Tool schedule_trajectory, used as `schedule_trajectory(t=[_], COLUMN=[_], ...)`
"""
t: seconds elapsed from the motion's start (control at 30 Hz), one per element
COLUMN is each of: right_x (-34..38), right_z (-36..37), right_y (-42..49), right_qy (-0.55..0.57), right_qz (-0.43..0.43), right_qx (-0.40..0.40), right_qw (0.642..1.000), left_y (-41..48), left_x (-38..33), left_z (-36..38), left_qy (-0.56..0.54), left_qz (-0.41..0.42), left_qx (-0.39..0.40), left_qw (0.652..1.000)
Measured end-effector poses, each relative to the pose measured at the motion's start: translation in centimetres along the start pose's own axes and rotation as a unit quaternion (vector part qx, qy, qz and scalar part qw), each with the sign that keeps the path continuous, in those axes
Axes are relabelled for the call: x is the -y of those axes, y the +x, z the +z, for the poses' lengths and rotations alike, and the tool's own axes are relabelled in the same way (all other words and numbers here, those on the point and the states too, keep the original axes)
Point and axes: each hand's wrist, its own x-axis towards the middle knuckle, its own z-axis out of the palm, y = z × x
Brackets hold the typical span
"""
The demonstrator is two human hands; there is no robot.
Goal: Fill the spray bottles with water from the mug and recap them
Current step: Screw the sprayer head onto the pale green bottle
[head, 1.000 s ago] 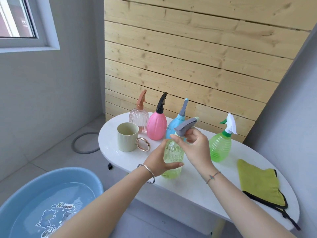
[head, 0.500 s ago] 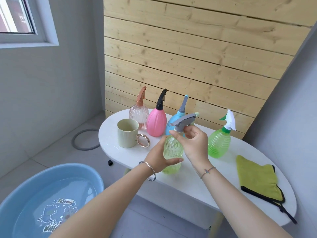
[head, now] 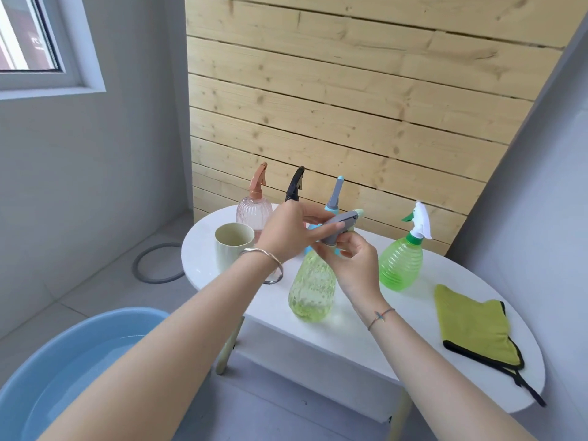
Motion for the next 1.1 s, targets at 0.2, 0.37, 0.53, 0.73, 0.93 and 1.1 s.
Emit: schedule_trajectory(t=[0.2, 0.37, 0.53, 0.73, 0.93, 1.1], right_x=[-0.5, -1.6, -1.8, -1.3, -1.5, -1.5], right_z=[-0.4, -1.0, 0.0, -1.7, 0.1, -1.4], right_y=[-0.9, -0.4, 0.3, 0.7, 0.7, 0.8], right_qy=[0.011, 0.089, 0.138, 0.175, 0.18, 0.187], right_qz=[-0.017, 0.045, 0.1, 0.084, 0.104, 0.09], right_qx=[0.086, 0.154, 0.075, 0.2, 0.082, 0.229], right_qw=[0.996, 0.983, 0.982, 0.961, 0.975, 0.951], left_y=[-0.8, -0.7, -0.5, -0.4, -0.7, -0.5], left_x=[0.8, 1.3, 1.5, 1.8, 2.1, 2.0], left_z=[0.8, 1.2, 0.8, 0.9, 1.0, 0.8], left_qy=[-0.043, -0.079, -0.121, -0.137, -0.167, -0.153], left_qz=[0.008, 0.0, 0.001, 0.005, -0.007, -0.005], left_qx=[-0.033, -0.03, -0.01, -0.001, -0.014, 0.003], left_qw=[0.999, 0.996, 0.993, 0.991, 0.986, 0.988])
